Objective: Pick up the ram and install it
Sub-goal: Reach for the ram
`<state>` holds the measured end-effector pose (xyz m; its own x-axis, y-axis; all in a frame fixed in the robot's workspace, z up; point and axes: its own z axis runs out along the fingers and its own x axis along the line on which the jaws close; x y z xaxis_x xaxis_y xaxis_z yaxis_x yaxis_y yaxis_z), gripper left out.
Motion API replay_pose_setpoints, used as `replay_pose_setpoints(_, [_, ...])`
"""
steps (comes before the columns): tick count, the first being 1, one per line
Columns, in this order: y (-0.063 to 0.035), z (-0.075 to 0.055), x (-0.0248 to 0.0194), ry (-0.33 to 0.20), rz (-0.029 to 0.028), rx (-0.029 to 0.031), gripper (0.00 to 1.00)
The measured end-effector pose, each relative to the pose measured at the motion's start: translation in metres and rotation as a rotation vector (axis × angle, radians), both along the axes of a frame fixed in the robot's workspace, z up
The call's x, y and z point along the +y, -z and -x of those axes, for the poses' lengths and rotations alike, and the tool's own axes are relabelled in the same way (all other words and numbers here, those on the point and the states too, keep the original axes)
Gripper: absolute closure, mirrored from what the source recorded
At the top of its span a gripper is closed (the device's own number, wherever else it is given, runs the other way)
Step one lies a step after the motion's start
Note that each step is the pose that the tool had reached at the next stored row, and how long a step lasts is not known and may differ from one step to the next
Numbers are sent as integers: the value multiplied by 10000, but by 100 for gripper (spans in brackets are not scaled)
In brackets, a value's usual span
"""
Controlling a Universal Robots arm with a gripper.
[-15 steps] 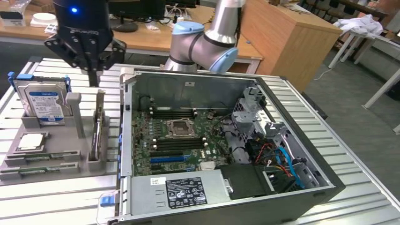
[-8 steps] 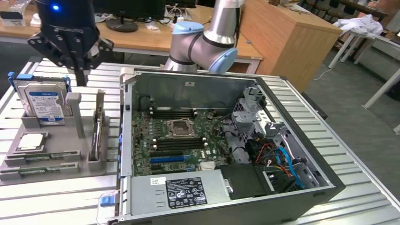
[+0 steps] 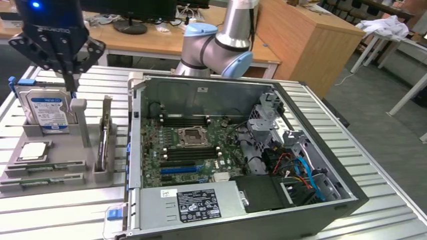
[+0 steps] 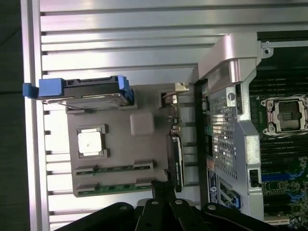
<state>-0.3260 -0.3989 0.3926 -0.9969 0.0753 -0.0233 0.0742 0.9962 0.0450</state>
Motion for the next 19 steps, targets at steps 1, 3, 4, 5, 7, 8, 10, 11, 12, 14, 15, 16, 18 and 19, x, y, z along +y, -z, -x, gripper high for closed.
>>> replay_pose_setpoints(1, [0, 30, 0, 1, 0, 0, 89])
replay_pose_setpoints(3, [0, 92, 0, 0, 0, 0, 89])
replay_pose_setpoints(4, [0, 120, 0, 0, 0, 1, 89])
replay_pose_setpoints(5, [0, 149, 0, -1, 1, 0, 89])
replay_pose_setpoints(7, [1, 205, 0, -1, 0, 0, 89])
replay_pose_setpoints(8, [1, 233, 0, -1, -1, -1, 89])
replay_pose_setpoints(10, [2, 290, 0, 1, 0, 0, 89])
replay_pose_setpoints(11, [1, 317, 0, 1, 0, 0, 89])
replay_pose_setpoints(12, [2, 342, 0, 0, 0, 0, 89])
replay_pose_setpoints(14, [2, 391, 0, -1, -1, 0, 89])
replay_pose_setpoints(15, [3, 415, 0, 0, 0, 0, 89])
replay_pose_setpoints(16, [3, 439, 0, -1, 0, 2, 89])
replay_pose_setpoints(18, [3, 474, 0, 0, 0, 6, 89])
replay_pose_setpoints(19, [3, 488, 0, 0, -1, 9, 89])
